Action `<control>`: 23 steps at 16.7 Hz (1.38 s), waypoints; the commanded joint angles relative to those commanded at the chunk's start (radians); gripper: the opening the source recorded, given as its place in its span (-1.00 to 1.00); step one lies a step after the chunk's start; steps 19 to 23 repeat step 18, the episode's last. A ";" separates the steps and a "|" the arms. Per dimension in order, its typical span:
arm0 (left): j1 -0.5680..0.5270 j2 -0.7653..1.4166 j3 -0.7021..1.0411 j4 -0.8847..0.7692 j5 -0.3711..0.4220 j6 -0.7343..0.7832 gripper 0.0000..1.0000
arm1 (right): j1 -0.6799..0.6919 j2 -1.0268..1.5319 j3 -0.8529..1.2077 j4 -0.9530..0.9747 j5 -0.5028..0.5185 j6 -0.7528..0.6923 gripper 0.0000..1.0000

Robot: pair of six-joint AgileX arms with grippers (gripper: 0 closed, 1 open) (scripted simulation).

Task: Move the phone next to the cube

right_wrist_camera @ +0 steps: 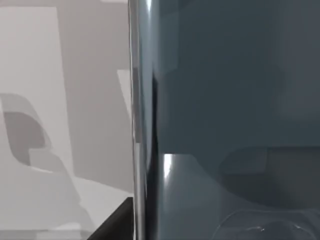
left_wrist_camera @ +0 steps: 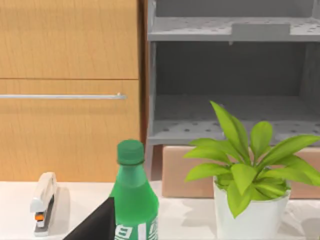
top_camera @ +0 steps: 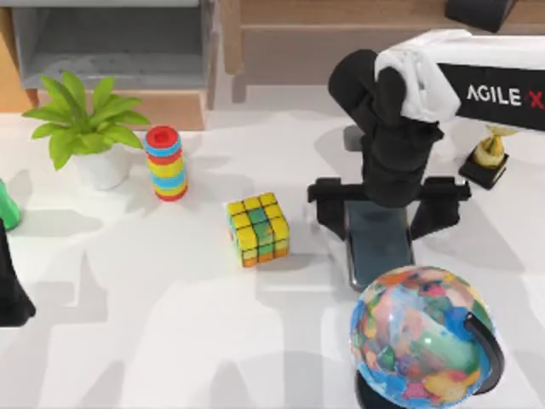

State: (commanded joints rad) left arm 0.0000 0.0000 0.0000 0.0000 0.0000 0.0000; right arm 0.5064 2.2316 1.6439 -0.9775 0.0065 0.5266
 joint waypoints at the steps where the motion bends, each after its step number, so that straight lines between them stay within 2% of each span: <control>1: 0.000 0.000 0.000 0.000 0.000 0.000 1.00 | 0.000 0.000 0.000 0.000 0.000 0.000 -0.70; 12: 0.000 0.000 0.000 0.000 0.000 0.000 1.00 | 0.000 0.000 0.000 0.000 0.000 0.000 0.96; 23: 0.000 0.000 0.000 0.000 0.000 0.000 1.00 | 0.000 0.000 0.000 0.000 0.000 0.000 1.00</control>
